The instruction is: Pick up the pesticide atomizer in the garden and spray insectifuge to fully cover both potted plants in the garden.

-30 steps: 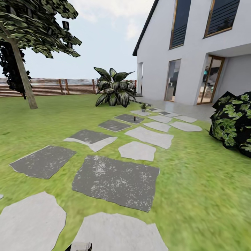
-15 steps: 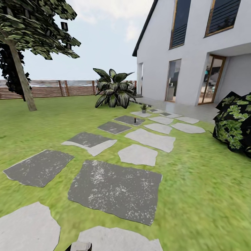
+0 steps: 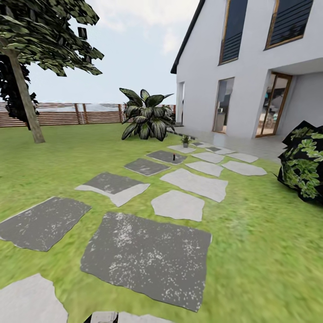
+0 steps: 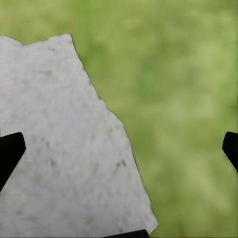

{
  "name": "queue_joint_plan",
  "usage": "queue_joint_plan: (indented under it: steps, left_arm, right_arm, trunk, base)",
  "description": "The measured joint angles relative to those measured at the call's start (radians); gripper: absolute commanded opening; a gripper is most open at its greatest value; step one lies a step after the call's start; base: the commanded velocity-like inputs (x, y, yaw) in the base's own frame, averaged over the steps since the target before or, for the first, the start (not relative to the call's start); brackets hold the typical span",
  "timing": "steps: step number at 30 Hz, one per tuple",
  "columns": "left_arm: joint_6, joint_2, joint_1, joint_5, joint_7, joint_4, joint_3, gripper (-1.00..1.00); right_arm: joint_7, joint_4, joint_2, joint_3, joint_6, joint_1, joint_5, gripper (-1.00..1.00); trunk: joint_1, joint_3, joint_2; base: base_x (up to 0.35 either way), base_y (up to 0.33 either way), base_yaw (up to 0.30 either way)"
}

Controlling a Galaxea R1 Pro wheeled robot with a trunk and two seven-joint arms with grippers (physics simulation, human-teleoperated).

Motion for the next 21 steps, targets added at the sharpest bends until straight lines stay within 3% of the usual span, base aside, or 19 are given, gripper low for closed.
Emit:
queue_joint_plan:
  steps: [21]
  left_arm:
    - [0.0,0.0,0.0,0.0,0.0,0.0,0.0,1.0]
  right_arm:
    - [0.0,-0.001,0.0,0.0,0.0,0.0,0.0,1.0]
  trunk:
    - [0.0,0.0,0.0]
  base:
    - [0.268,0.0,0.0]
